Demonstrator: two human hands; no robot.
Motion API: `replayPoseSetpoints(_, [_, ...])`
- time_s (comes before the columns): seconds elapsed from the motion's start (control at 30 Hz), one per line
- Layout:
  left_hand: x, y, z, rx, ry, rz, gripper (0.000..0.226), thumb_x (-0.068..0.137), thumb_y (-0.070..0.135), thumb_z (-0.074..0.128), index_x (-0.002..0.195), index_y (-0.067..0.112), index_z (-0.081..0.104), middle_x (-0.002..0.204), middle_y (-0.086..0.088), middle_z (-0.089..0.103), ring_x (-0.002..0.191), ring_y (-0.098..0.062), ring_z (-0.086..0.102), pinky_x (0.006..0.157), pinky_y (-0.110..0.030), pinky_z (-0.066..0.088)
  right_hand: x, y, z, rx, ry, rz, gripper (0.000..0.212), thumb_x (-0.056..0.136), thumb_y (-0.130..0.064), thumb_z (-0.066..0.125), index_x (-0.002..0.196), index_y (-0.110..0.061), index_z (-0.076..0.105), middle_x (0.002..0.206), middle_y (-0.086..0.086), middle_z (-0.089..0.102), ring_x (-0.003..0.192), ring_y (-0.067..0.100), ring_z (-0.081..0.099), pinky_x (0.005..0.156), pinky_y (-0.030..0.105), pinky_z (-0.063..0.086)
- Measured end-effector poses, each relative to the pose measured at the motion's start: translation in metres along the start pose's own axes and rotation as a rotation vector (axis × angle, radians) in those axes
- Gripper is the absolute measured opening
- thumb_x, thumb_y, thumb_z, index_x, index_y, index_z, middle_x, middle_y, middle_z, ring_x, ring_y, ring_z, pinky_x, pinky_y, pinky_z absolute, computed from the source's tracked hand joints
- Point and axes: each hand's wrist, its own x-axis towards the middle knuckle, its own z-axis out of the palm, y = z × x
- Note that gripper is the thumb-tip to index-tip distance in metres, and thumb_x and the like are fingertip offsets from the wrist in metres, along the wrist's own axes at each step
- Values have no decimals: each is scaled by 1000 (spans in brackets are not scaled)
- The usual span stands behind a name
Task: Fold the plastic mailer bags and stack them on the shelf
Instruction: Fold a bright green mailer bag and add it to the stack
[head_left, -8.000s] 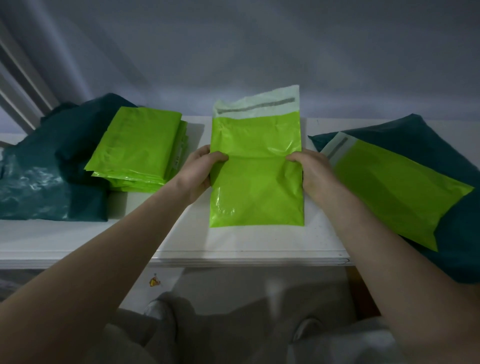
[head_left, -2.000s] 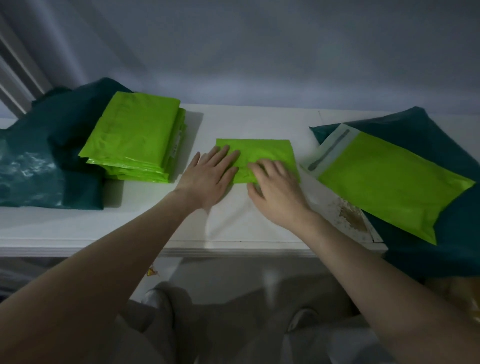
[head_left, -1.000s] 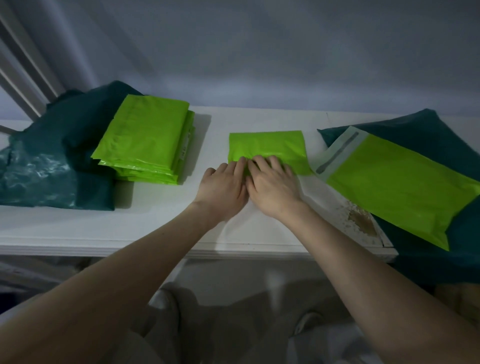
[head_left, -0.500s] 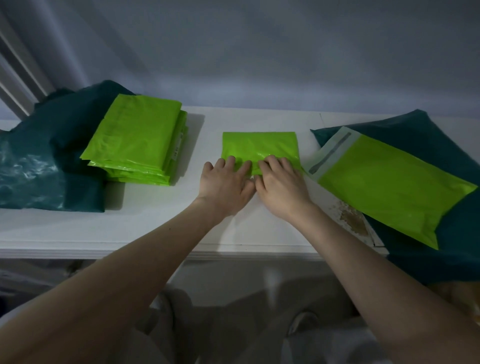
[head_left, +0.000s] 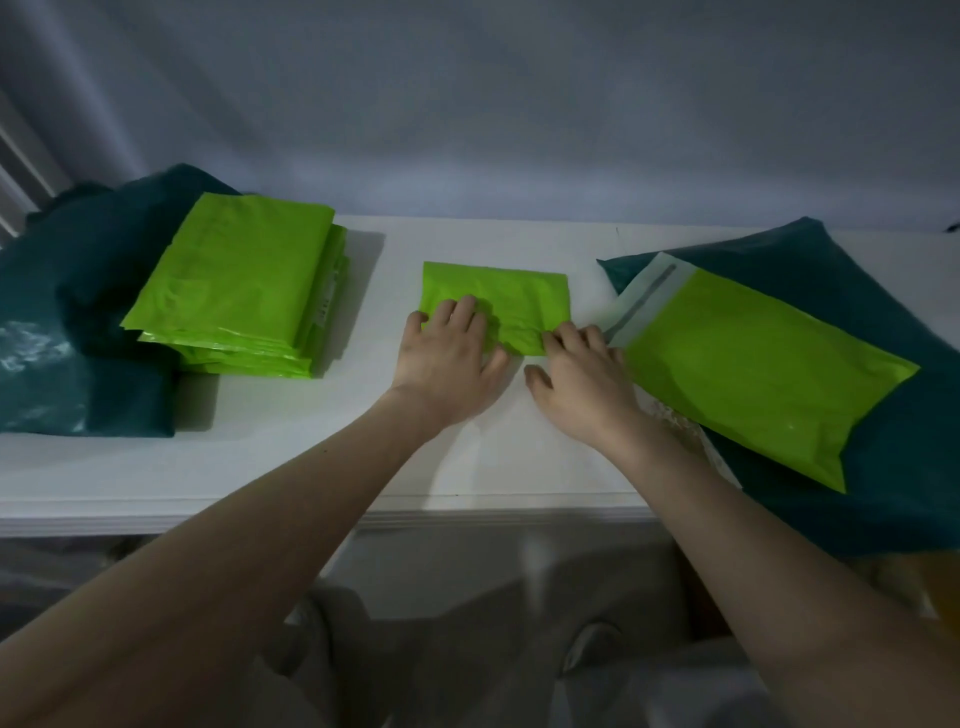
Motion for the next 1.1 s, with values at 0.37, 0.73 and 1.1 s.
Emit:
replayPoseSetpoints(0.37, [12, 20, 13, -17, -14, 198, 87, 73, 44, -6, 145, 11, 30, 136, -7, 49, 114, -30, 52, 88, -40, 41, -1, -6, -11, -90, -42, -41, 40, 90, -25, 43, 121, 0, 49, 123, 17, 48, 115, 33, 41, 89, 42, 37])
replayPoseSetpoints(0.73, [6, -1, 11, -25, -27, 169, 68, 79, 46, 6, 113, 17, 58, 119, -9, 51, 119, -28, 49, 103, -46, 30, 5, -5, -19, 8, 115, -23, 33, 87, -17, 43, 116, -8, 56, 117, 13, 55, 114, 31, 45, 88, 41, 36])
replayPoseSetpoints(1.1, [-15, -38, 9, -32, 40, 196, 31, 84, 36, 46, 93, 10, 59, 98, -8, 63, 86, -33, 62, 69, -35, 47, 12, -22, -11, 143, 62, 93, 48, 94, -35, 46, 128, -3, 39, 123, 21, 49, 117, 36, 42, 89, 41, 40])
